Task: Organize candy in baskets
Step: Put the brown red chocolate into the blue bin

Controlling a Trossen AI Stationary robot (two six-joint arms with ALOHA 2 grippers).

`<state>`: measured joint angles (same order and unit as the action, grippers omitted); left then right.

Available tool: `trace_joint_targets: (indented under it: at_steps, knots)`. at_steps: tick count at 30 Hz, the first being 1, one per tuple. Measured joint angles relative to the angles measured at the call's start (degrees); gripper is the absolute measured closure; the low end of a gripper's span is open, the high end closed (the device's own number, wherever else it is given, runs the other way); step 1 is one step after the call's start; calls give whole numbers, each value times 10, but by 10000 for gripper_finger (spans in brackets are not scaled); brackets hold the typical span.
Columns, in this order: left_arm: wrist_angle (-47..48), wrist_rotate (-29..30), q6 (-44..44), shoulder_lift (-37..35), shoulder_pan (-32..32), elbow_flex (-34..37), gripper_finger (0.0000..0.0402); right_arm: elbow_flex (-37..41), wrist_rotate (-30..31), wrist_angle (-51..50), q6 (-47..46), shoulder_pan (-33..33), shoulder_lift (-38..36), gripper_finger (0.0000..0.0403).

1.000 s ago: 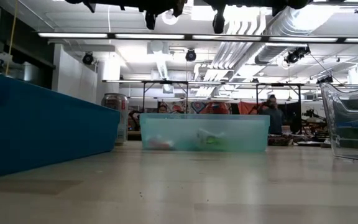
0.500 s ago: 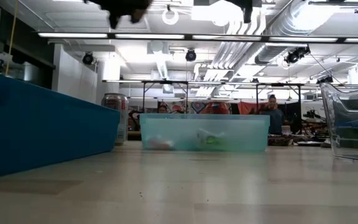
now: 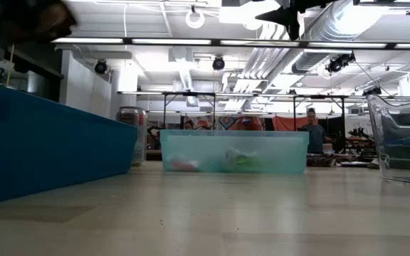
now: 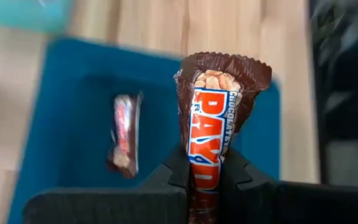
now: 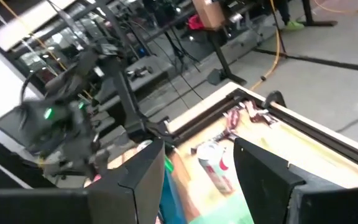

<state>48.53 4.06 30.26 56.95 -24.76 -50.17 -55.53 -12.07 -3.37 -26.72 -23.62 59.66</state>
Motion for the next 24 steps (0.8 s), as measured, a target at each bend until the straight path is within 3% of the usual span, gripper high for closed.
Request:
trace_joint_targets:
  at_steps: [4, 9, 15, 24]
  knots:
    - [-63, 11, 6, 71, -37, 44, 389, 0, 0, -12, 0, -9, 0, 217]
    - [-152, 7, 8, 159, -25, 70, 390, 0, 0, -26, 1, -16, 0, 217]
    - [-159, -21, 8, 248, -11, 70, 389, 0, -1, -47, 2, -26, 0, 217]
    - [-171, -23, 28, 326, -8, 69, 315, 0, -4, -69, 13, -35, 0, 217]
